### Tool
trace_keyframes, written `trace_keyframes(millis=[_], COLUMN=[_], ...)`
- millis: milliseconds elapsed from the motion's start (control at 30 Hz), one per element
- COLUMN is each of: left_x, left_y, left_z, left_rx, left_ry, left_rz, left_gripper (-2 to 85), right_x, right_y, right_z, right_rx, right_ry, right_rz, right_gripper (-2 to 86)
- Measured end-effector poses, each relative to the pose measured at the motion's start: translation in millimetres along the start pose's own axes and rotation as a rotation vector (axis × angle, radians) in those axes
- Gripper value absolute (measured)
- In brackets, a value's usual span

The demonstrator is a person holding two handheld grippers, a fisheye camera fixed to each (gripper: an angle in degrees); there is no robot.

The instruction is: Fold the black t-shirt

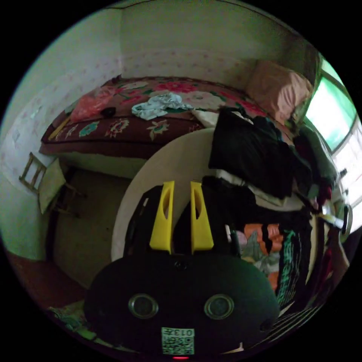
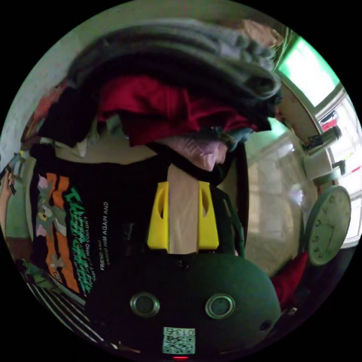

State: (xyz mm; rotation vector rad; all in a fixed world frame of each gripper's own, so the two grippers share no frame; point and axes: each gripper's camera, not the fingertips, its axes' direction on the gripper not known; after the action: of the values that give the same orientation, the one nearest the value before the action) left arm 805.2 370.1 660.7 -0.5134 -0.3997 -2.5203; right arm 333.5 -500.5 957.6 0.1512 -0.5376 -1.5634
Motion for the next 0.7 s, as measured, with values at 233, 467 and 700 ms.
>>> trace_keyframes(millis=[233,467,700], left_x=[88,117,71], left_y=[135,208,215], left_z=[-6,28,19], left_rx=[-0.104,-0.248,-0.261], left_ry=[0.009,-0.073,-0.020], left_rz=[0.475,0.562,0.423], left_gripper=[6.6,4.0,3.5], right_x=[-65,-128,-127], right_y=[106,201,235], right_z=[-38,-17,-29], right_rx=[0.092,-0.082,-0.095], right_ry=[-0.065,-0.036,0.023], right_rz=[-0.212,-0.281,-0.244], right_gripper=[2.3,0.3,0.6])
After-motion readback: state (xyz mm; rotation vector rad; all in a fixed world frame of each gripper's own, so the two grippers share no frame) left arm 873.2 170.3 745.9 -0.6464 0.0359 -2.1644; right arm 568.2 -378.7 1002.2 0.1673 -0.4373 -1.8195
